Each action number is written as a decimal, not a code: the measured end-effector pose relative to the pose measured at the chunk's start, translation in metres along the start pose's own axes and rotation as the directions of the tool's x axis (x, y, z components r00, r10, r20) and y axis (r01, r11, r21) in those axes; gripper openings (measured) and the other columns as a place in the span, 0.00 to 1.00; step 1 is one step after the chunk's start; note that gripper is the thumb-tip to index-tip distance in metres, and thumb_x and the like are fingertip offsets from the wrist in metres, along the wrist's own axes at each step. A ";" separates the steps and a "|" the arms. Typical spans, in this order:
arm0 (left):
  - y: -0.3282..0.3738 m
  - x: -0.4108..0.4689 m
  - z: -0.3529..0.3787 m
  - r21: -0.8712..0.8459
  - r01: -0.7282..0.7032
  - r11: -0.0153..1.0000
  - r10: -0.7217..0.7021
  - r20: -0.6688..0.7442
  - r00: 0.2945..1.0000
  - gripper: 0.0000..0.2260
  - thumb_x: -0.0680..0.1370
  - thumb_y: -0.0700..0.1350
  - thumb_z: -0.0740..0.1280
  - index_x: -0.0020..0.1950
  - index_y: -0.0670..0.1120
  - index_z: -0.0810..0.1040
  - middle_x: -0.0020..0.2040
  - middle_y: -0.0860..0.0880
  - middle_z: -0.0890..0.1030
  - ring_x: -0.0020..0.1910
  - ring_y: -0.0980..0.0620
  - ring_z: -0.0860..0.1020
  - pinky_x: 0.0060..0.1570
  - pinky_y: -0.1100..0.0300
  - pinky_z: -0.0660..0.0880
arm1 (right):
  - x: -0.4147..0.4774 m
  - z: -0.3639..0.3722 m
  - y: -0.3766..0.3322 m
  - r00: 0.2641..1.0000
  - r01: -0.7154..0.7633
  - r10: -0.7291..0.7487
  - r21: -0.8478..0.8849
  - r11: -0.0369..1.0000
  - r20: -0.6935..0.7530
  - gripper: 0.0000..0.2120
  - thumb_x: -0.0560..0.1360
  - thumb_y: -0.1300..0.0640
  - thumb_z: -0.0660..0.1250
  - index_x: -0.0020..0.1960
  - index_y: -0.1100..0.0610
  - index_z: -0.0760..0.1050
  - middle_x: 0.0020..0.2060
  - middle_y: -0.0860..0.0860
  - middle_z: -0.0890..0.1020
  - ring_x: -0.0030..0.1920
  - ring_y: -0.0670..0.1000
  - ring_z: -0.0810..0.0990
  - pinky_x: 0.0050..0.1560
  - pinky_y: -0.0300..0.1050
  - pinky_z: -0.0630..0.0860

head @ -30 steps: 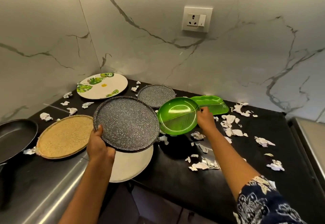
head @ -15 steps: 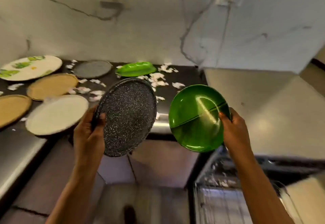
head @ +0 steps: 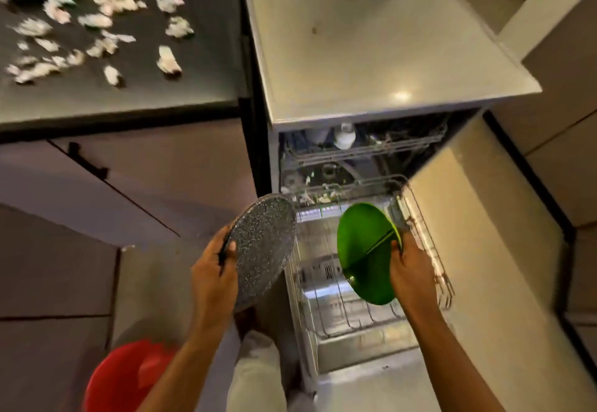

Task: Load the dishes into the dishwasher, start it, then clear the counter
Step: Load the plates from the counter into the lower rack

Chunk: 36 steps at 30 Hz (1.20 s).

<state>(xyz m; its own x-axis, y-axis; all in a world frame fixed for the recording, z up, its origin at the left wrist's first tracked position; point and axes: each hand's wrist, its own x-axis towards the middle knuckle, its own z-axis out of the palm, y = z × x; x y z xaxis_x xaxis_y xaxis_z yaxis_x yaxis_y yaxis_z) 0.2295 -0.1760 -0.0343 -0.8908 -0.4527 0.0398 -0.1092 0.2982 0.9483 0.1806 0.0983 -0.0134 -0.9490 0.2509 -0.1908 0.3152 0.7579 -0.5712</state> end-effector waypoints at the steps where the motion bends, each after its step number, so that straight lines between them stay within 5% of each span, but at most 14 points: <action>1: -0.020 -0.006 0.013 0.018 0.034 0.999 -0.034 0.023 0.999 0.15 0.80 0.35 0.61 0.63 0.51 0.72 0.50 0.59 0.77 0.45 0.74 0.74 0.45 0.80 0.68 | 0.002 0.017 0.020 0.999 -0.044 0.045 -0.033 0.998 0.023 0.14 0.80 0.61 0.55 0.65 0.60 0.69 0.47 0.65 0.80 0.47 0.64 0.78 0.42 0.49 0.69; 3: -0.058 -0.017 0.030 0.055 0.106 0.993 -0.108 0.051 0.993 0.14 0.81 0.37 0.60 0.65 0.46 0.73 0.56 0.51 0.78 0.50 0.67 0.75 0.50 0.77 0.68 | 0.006 0.050 0.055 0.990 -0.117 0.124 -0.100 0.988 0.066 0.15 0.80 0.61 0.54 0.66 0.60 0.68 0.46 0.64 0.80 0.47 0.63 0.78 0.41 0.48 0.69; 6: -0.122 -0.027 0.053 0.095 0.210 0.973 -0.218 0.074 0.973 0.15 0.80 0.45 0.60 0.66 0.45 0.73 0.59 0.46 0.78 0.58 0.50 0.76 0.60 0.56 0.72 | 0.019 0.107 0.095 0.974 -0.157 0.179 -0.157 0.975 0.138 0.15 0.80 0.60 0.54 0.66 0.59 0.67 0.49 0.64 0.80 0.49 0.65 0.78 0.45 0.51 0.72; 9: -0.176 -0.032 0.067 0.105 0.266 0.958 -0.273 0.054 0.961 0.14 0.78 0.51 0.58 0.62 0.56 0.74 0.54 0.52 0.79 0.52 0.54 0.77 0.56 0.48 0.74 | 0.034 0.167 0.120 0.959 -0.161 0.203 -0.205 0.965 0.200 0.14 0.81 0.59 0.53 0.65 0.59 0.66 0.49 0.62 0.80 0.49 0.64 0.78 0.44 0.50 0.72; 16: -0.247 -0.051 0.074 0.157 0.285 0.945 -0.294 0.037 0.955 0.16 0.78 0.48 0.58 0.65 0.51 0.72 0.55 0.48 0.80 0.52 0.53 0.76 0.52 0.57 0.72 | 0.030 0.256 0.161 0.936 -0.144 0.245 -0.362 0.921 0.251 0.18 0.79 0.63 0.53 0.68 0.58 0.61 0.55 0.61 0.78 0.52 0.63 0.79 0.48 0.54 0.76; 30: -0.273 -0.039 0.073 0.062 0.268 0.961 -0.274 0.110 0.956 0.14 0.79 0.48 0.60 0.64 0.56 0.72 0.59 0.51 0.79 0.58 0.56 0.76 0.61 0.56 0.72 | 0.005 0.309 0.170 0.934 -0.009 0.166 -0.444 0.896 0.317 0.33 0.78 0.62 0.60 0.76 0.56 0.46 0.66 0.58 0.70 0.55 0.59 0.79 0.53 0.55 0.76; 36: -0.280 -0.029 0.073 0.026 0.268 0.963 -0.269 0.112 0.957 0.15 0.79 0.48 0.60 0.65 0.54 0.72 0.60 0.52 0.78 0.61 0.53 0.76 0.64 0.46 0.71 | 0.011 0.296 0.170 0.965 -0.076 0.174 -0.423 0.903 0.198 0.33 0.78 0.63 0.60 0.77 0.56 0.47 0.70 0.57 0.67 0.58 0.61 0.77 0.54 0.56 0.75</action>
<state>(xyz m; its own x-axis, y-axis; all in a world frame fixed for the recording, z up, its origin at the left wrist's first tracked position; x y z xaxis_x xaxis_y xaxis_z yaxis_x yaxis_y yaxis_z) 0.2538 -0.1845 -0.3242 -0.8719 -0.4195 -0.2526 -0.3554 0.1873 0.9158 0.2239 0.0520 -0.3492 -0.8602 0.2544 -0.4419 0.3562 0.9200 -0.1637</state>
